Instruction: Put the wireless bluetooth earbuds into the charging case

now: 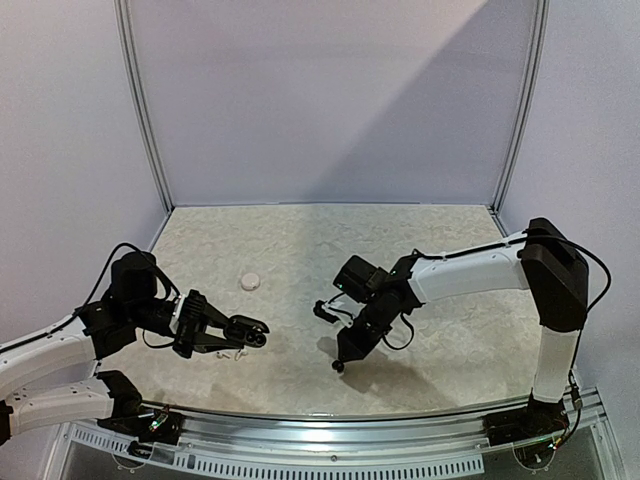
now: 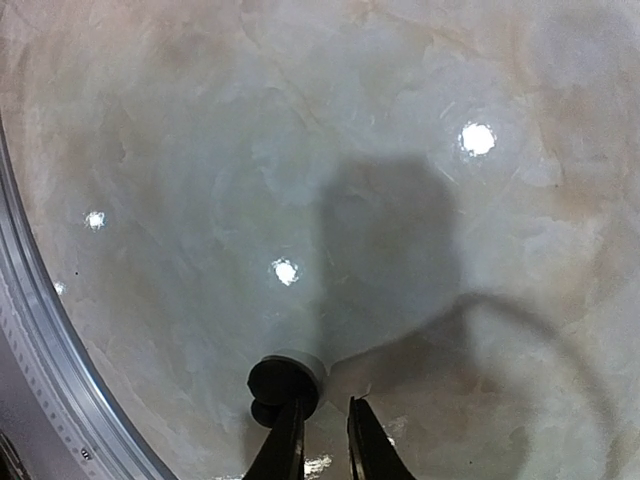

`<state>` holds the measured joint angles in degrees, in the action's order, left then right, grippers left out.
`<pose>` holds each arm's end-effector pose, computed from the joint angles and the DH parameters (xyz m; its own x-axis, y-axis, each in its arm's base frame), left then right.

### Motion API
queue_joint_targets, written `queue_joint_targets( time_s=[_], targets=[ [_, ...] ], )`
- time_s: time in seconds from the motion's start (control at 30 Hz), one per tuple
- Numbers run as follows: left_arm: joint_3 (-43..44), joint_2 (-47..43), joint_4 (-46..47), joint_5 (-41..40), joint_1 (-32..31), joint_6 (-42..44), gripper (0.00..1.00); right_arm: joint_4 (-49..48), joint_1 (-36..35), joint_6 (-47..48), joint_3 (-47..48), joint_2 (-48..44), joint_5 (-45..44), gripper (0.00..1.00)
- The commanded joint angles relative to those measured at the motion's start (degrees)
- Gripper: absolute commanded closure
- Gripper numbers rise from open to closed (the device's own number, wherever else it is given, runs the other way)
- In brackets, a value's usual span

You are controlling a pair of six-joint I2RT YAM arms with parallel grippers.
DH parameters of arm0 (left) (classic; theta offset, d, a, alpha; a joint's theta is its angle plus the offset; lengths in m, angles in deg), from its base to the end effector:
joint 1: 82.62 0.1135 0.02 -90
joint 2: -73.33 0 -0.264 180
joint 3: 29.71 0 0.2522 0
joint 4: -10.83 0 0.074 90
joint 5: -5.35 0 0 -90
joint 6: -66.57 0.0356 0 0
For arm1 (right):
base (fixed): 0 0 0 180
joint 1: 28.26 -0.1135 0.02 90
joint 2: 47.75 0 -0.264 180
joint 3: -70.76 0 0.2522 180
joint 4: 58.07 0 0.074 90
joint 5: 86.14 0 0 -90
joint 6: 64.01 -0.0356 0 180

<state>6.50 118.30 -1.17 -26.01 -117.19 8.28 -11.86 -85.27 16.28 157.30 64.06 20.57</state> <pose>0.1219 -0.1209 0.2289 0.2525 0.1582 -0.9546 0.9640 -0.1266 0.2340 0.1986 0.3247 0.1484 -0.6528 -0.7089 -0.2671 -0.7538 0.5727 0.3223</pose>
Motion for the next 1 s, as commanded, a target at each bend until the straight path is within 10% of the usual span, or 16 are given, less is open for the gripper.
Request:
queue_joint_targets(
  time_s=[0.0, 0.97],
  targets=[
    [-0.61, -0.49, -0.31, -0.51, -0.68, 0.04, 1.00, -1.25, -0.64, -0.13, 0.53, 1.34, 1.12, 0.83],
    [-1.69, -2.78, -0.23, 0.50, -0.76, 3.75, 1.00, -1.49, -3.29, -0.23, 3.07, 3.68, 4.42, 0.83]
  ],
)
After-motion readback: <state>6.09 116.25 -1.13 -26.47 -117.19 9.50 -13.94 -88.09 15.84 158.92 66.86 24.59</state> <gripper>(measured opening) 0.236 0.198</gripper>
